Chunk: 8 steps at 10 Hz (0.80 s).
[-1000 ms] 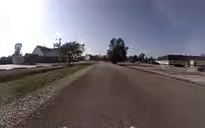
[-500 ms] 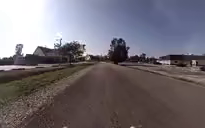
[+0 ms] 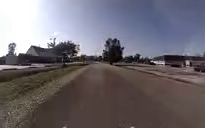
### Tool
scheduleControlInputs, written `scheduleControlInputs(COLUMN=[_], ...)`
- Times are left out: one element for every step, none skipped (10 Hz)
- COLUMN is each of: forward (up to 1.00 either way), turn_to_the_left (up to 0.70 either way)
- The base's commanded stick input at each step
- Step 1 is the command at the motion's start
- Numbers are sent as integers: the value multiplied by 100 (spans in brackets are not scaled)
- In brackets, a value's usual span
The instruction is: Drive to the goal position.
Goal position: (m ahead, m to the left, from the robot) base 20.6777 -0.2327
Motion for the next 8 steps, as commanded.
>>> scheduleControlInputs(forward=[70,70,70,70,70,70,70,70], turn_to_the_left=[0,0,0,0,0,0,0,0])
